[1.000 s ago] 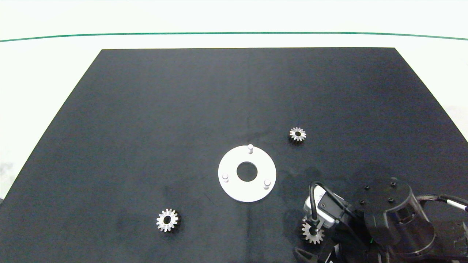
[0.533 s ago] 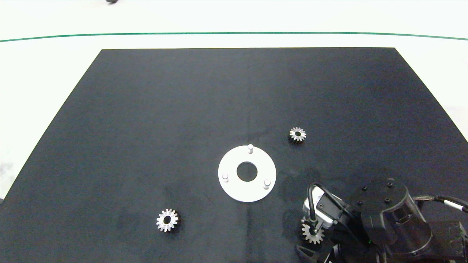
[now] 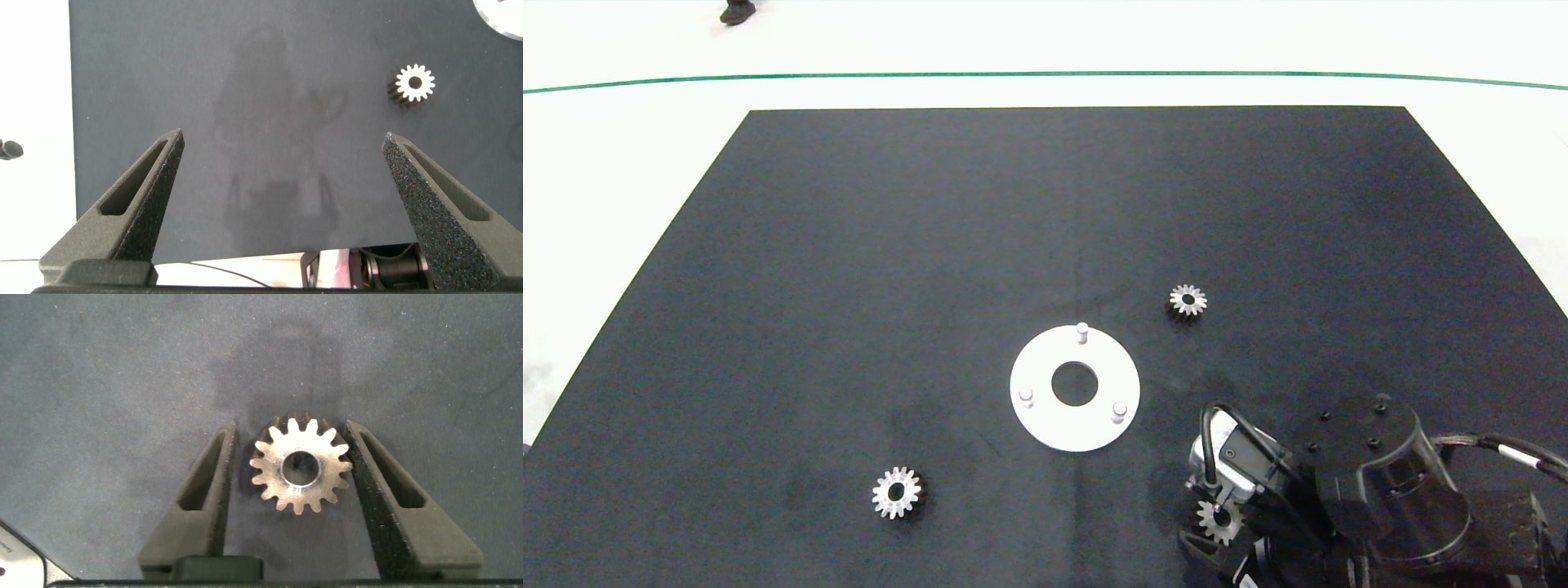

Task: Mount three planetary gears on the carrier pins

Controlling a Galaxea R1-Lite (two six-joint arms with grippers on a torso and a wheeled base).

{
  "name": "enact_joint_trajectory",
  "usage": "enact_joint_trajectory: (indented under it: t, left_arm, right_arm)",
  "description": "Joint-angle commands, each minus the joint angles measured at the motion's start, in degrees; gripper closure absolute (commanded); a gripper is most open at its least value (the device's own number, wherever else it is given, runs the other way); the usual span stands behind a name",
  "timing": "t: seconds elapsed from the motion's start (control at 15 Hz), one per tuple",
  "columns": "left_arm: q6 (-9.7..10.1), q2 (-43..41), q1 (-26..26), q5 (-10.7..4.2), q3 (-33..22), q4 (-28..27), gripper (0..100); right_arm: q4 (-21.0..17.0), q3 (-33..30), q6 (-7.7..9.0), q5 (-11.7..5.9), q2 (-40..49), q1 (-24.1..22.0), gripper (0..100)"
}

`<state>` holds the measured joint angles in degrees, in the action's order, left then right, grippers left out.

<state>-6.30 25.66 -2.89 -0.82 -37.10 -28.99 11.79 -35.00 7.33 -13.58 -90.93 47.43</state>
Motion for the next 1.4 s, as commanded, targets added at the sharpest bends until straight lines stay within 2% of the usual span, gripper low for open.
enact_joint_trajectory:
  t: [0.07,1.07,1.2,1.4]
  left_arm:
    - [-0.03,0.18,-0.01,-0.06,0.01,-0.1,0]
    - [-0.03,0.53,-0.01,-0.06,-0.17,-0.1,0]
    - [-0.03,0.53,-0.01,-0.06,-0.17,-0.1,0]
    - [-0.03,0.53,0.08,-0.06,0.01,-0.19,0]
  right_arm:
    - [-0.01,0.19,0.14,-0.31,-0.04,0.03,54]
    - [-0.89,0.46,0.06,-0.48,0.84,0.03,84]
    - [-2.82,-1.04,0.06,-0.48,1.81,-0.24,87]
    - [-9.85,-6.4,-0.12,-0.31,3.21,-1.03,87]
